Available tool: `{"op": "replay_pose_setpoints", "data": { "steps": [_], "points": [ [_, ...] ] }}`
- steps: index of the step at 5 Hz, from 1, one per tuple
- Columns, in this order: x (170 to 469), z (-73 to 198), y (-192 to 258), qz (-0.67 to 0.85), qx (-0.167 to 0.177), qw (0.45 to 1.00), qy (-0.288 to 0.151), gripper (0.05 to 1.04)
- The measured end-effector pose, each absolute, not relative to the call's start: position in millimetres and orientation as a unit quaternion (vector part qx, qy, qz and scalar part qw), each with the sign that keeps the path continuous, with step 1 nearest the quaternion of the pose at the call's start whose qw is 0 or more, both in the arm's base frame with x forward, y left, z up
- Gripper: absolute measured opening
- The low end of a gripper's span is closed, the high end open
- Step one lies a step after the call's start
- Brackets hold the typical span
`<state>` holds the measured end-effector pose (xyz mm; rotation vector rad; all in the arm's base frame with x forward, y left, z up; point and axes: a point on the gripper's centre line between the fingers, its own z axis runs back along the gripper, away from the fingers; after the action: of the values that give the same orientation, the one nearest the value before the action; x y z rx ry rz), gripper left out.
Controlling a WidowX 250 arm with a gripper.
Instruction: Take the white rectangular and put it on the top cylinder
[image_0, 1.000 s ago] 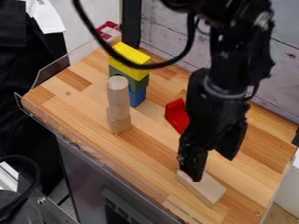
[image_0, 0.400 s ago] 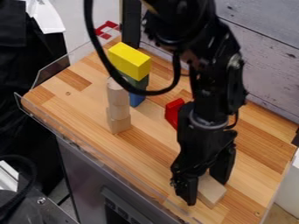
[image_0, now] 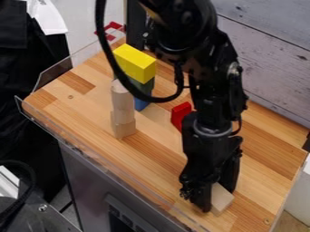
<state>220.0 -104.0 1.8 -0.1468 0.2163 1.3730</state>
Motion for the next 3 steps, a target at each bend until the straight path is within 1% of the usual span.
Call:
{"op": "replay_pose_setpoints", "data": {
  "steps": [1, 2, 3],
  "points": [
    [213, 5, -99, 0.633, -0.053, 0.766, 0.101, 0.548],
    [220, 47, -90, 0.625, -0.073, 0.771, 0.096, 0.548],
    [222, 95, -77, 0.62, -0.063, 0.78, 0.056, 0.547]
  ]
}}
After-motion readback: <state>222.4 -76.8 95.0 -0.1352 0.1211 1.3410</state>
